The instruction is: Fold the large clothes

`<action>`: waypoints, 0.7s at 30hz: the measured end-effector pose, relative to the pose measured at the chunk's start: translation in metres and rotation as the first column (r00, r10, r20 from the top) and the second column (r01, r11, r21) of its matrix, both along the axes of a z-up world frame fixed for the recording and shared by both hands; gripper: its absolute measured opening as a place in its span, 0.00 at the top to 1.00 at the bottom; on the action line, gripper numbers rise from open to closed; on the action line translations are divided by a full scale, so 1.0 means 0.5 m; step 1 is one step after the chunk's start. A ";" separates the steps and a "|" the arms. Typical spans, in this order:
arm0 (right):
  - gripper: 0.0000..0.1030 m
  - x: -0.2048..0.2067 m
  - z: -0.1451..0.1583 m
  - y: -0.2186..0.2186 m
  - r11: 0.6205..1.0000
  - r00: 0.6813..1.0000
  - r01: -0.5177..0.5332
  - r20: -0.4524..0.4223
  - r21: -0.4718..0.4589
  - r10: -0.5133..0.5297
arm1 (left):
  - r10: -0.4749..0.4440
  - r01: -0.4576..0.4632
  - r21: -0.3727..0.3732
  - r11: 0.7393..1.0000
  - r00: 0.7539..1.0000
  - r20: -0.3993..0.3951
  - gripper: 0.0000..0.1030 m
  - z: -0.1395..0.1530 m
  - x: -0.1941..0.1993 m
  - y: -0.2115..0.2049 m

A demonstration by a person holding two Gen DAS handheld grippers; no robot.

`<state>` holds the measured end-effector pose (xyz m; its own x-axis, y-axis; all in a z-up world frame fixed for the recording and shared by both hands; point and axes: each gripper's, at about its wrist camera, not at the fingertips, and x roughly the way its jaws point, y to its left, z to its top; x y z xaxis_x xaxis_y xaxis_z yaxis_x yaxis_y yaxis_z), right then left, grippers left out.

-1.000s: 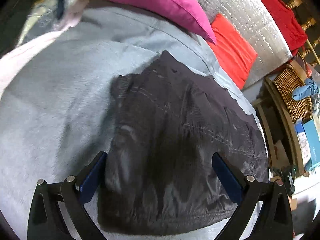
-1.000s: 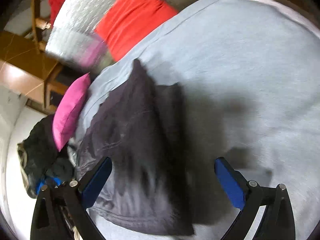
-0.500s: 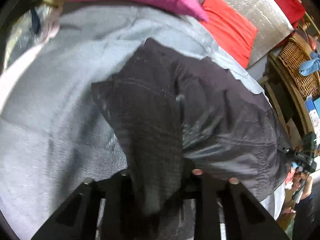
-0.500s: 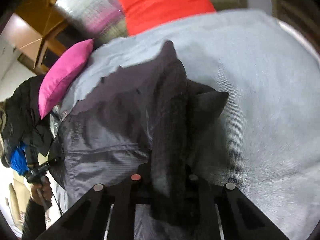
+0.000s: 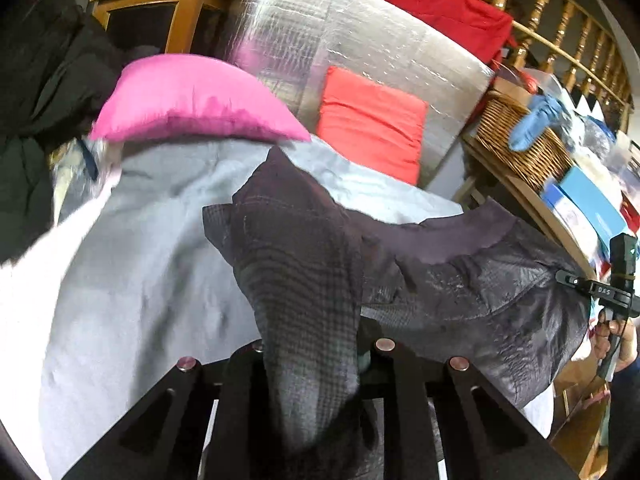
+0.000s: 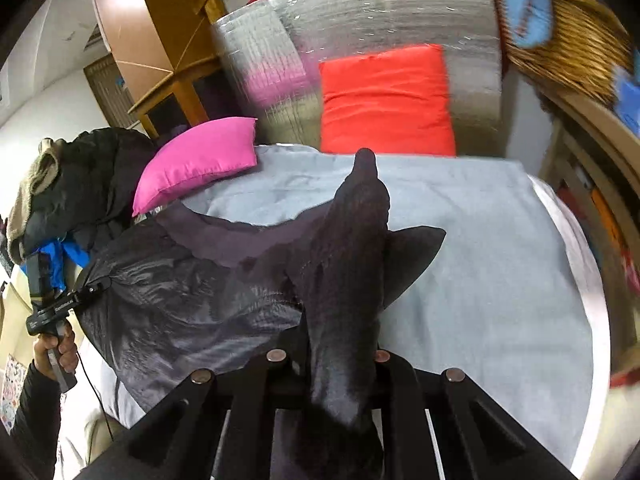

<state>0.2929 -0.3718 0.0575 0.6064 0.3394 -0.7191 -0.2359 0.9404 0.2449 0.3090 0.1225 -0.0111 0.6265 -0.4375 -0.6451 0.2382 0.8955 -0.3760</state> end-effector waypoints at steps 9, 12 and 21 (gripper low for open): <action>0.30 -0.159 -0.343 -0.132 0.959 0.939 0.259 -0.260 0.113 -0.224 | 0.113 -0.088 0.130 0.988 0.974 -0.198 0.24 -0.245 -0.109 -0.006; 0.28 -0.184 -0.317 -0.166 0.939 0.933 0.314 -0.229 0.143 -0.277 | 0.141 -0.112 0.162 0.980 0.974 -0.178 0.24 -0.195 -0.115 0.029; 0.28 -0.190 -0.152 -0.045 0.981 0.990 0.144 -0.003 0.132 -0.145 | 0.169 -0.173 0.198 0.965 0.985 0.036 0.23 -0.061 -0.174 -0.023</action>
<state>0.1978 -0.3943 -0.0187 0.6606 0.3394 -0.6697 -0.1024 0.9244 0.3674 0.2223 0.1109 -0.0415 0.6936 -0.1867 -0.6957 0.0807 0.9799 -0.1825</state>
